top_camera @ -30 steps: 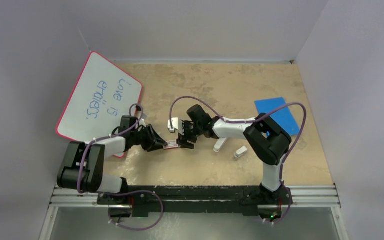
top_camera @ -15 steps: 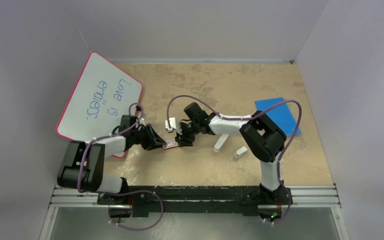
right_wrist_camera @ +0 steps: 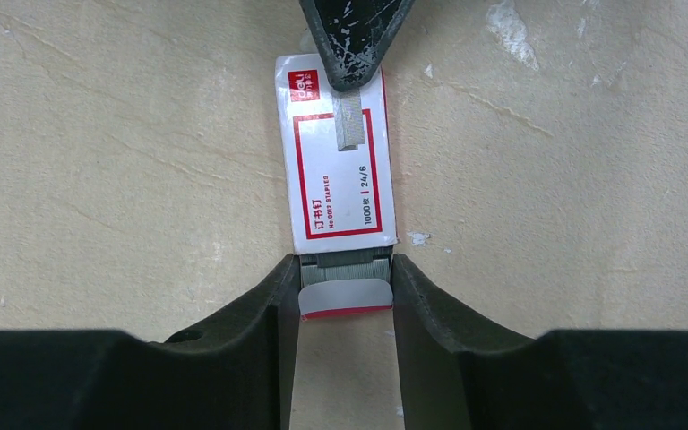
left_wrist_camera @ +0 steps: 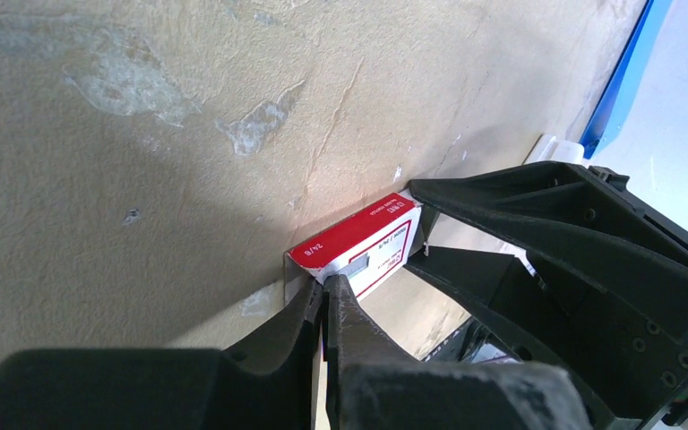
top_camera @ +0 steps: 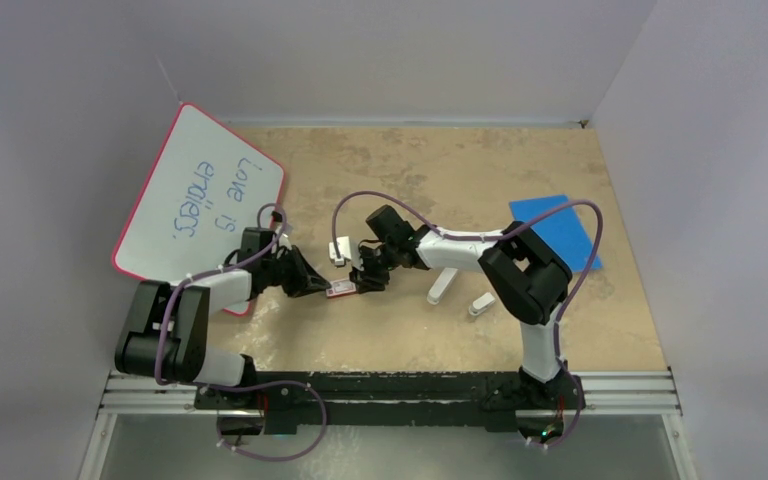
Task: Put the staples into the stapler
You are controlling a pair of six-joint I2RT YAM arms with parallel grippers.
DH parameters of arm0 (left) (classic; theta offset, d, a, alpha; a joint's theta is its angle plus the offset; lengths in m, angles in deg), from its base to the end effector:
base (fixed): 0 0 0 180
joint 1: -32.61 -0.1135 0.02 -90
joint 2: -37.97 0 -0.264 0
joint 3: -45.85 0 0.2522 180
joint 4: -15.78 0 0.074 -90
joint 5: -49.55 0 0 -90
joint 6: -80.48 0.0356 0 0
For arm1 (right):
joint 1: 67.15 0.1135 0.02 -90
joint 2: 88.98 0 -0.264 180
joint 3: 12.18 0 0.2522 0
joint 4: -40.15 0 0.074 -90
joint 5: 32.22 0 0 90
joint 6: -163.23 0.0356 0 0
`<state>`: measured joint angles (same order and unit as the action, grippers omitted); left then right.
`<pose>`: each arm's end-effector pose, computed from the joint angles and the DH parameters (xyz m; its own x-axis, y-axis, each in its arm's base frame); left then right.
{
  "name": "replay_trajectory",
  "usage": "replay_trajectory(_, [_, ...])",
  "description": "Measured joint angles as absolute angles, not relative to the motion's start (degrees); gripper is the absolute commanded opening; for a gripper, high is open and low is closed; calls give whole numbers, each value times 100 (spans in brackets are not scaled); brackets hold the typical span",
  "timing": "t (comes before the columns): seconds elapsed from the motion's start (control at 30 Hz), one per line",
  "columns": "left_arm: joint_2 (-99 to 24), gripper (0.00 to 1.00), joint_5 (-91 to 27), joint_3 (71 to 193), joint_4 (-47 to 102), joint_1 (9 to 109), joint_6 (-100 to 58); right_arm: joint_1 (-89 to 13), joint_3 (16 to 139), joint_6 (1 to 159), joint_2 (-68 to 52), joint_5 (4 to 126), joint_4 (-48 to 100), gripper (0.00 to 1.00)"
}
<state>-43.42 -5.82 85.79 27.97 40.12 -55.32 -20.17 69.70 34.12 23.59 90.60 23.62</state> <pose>0.2261 -0.0502 0.1244 -0.8732 -0.4799 -0.0852 -0.2645 0.6135 -0.7441 0.2648 0.3120 0.1523 0.1575 -0.6083 -0.7779 -0.9875 -0.1025 -0.1198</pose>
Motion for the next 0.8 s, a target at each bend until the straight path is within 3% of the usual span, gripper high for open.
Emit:
replay_trajectory(0.17, [-4215, 0, -685, 8570, 2907, 4012, -5462, -2017, 6970, 3412, 2348, 9034, 2347, 31])
replay_trajectory(0.8, [-3332, 0, -1756, 8509, 3731, 4008, -5338, -2076, 7013, 3344, 2289, 8789, 2065, 34])
